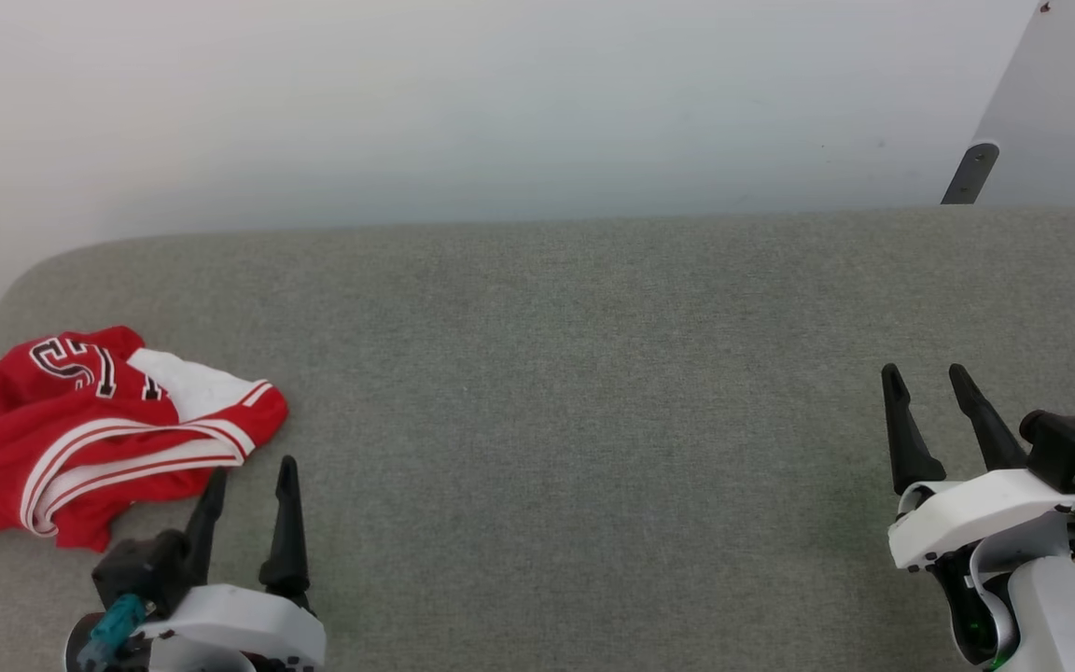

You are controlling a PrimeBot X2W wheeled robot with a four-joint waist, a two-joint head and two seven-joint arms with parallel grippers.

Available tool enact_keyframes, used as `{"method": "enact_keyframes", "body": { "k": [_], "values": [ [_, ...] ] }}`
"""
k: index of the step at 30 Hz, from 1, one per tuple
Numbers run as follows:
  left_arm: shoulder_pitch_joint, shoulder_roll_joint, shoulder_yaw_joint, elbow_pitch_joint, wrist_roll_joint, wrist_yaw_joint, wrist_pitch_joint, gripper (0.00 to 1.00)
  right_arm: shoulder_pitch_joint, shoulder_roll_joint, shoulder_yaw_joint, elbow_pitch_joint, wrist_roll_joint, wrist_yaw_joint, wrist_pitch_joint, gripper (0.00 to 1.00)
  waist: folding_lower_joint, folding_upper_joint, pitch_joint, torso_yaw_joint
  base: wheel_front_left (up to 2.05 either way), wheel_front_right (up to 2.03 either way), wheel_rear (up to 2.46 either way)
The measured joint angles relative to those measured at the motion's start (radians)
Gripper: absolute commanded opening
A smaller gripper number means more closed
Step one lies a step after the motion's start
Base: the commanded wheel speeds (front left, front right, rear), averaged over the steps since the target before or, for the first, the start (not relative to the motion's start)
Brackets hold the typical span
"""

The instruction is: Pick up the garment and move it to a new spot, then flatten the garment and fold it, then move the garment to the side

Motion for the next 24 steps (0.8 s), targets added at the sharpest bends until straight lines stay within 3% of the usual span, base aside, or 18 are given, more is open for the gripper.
{"method": "enact_keyframes", "body": {
  "k": [24],
  "values": [
    [-0.009, 0.000, 0.006, 0.026, 0.142, -0.020, -0.046, 1.00, 0.002, 0.010, -0.036, 0.009, -0.087, 0.000, -0.045, 1.00, 0.0000, 0.0000, -0.001, -0.007, 0.00, 0.00, 0.00]
  ]
}}
